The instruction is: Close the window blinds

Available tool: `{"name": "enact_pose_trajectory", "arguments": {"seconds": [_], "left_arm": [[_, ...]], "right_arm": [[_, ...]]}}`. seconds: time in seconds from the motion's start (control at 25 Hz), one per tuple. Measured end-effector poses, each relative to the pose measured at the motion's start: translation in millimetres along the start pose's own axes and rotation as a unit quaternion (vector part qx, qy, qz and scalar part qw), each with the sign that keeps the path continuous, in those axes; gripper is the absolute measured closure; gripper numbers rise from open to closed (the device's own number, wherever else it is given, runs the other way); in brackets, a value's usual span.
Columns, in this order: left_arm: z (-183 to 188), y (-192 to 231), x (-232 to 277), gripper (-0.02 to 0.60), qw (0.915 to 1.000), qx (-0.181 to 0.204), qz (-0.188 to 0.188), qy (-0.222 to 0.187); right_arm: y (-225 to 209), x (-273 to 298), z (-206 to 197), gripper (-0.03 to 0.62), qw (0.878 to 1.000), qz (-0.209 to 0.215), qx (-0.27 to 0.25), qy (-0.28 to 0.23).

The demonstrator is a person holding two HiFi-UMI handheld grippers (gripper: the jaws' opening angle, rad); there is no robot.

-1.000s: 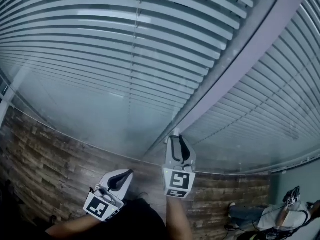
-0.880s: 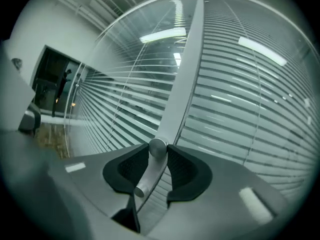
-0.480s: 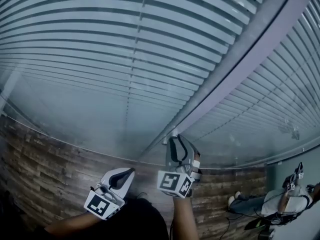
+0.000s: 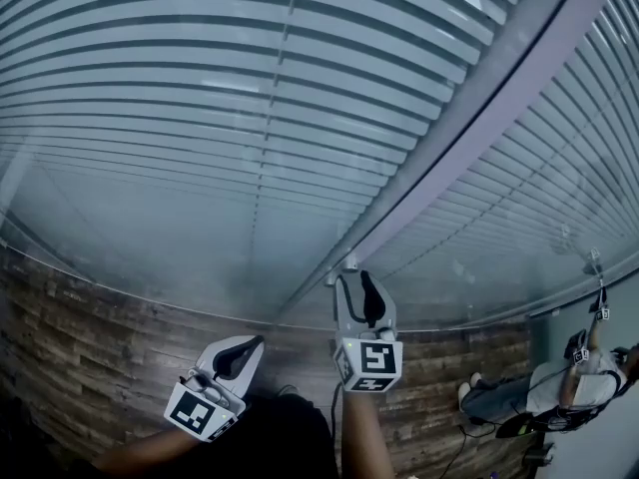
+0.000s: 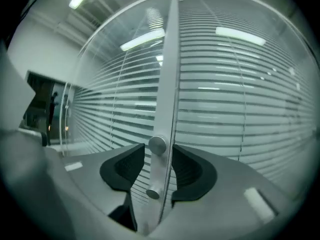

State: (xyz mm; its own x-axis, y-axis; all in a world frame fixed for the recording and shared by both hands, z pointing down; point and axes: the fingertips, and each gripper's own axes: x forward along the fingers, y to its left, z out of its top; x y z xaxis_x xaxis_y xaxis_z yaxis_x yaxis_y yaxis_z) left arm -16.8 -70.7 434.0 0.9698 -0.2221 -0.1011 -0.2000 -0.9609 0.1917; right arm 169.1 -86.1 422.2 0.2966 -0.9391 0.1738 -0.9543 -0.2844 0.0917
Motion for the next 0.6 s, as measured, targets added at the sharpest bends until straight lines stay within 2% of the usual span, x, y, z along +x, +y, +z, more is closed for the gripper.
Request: {"name": "enact_pose_trajectory", "arguments": {"seconds": [0.08, 0.24, 0.36, 0.48, 0.6], "left_arm": [[-1.5, -0.1, -1.6, 0.583, 1.0000, 0.002, -0.002, -0.005], [-6.1, -2.0, -0.1, 0.583, 1.0000, 0.003, -0.007, -0.006], [-1.2, 2.6, 2.6, 0.583, 0.9999, -0.002, 0.003, -0.014], [3.5, 6.5, -0.9, 0.583, 0.9997, -0.002, 0.014, -0.019], [-0.1, 11.0, -7.7, 0.583, 0.9995, -0.005, 0.027, -0.019]], "right_arm": [[-3.1, -1.3, -1.5, 0.419, 0.998, -0.003, 0.056, -0.012], [-8.9, 3.6, -0.9, 0.425, 0.995, -0.005, 0.098, -0.021], [-14.0, 11.5, 2.1, 0.424, 0.994, -0.007, 0.108, -0.021], [-14.5, 12.1, 1.0, 0.464, 0.994, -0.018, 0.109, -0.021], [-15.6, 10.7, -0.4, 0.468, 0.995, -0.022, 0.094, -0.022]]}}
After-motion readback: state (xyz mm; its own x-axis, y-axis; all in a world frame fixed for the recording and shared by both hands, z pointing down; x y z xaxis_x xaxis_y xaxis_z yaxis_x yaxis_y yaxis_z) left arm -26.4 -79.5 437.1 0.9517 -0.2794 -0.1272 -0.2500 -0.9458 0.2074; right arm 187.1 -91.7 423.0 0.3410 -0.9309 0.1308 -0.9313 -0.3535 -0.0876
